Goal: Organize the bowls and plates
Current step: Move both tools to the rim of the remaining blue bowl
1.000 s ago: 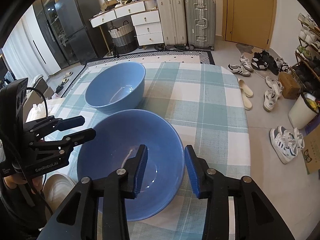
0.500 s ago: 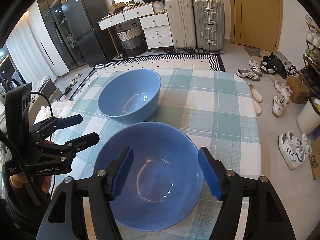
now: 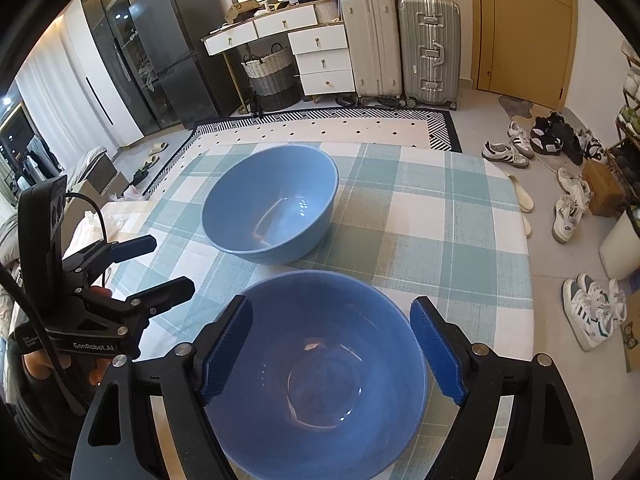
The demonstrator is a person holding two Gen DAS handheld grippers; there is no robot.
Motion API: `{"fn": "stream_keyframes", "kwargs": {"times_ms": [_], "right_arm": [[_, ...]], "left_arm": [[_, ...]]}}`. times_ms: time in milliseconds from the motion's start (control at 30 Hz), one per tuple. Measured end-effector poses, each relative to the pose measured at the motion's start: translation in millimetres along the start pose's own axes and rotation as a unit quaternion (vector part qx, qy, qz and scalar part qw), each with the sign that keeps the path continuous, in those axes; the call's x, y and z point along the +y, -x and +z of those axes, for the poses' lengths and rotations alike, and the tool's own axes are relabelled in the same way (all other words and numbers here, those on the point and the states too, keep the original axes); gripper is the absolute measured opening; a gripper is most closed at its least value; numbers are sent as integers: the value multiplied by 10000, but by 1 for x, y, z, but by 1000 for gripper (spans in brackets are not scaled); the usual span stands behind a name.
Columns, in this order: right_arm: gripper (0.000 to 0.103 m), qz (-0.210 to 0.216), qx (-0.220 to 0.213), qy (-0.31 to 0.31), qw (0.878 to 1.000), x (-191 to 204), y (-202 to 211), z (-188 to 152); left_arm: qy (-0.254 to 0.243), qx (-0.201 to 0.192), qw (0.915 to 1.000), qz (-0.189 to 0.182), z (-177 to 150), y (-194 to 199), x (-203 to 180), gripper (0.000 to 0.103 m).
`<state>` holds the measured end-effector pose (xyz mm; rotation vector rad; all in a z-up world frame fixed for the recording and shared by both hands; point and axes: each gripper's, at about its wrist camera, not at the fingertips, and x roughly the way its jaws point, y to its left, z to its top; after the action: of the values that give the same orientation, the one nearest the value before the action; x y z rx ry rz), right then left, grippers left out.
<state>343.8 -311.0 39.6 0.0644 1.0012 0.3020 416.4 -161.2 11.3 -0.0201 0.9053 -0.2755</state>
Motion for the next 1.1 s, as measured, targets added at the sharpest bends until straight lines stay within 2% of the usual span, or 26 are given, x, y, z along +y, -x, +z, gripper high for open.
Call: {"fn": "stream_keyframes", "kwargs": {"times_ms": [600, 1100], "right_arm": [[83, 96, 141, 34, 9998, 2, -35, 30], [83, 82, 257, 224, 9994, 16, -64, 58]], "left_arm": [[480, -61, 9983, 326, 24, -21, 39, 100], [582, -136, 9971, 468, 45, -43, 53, 100]]}}
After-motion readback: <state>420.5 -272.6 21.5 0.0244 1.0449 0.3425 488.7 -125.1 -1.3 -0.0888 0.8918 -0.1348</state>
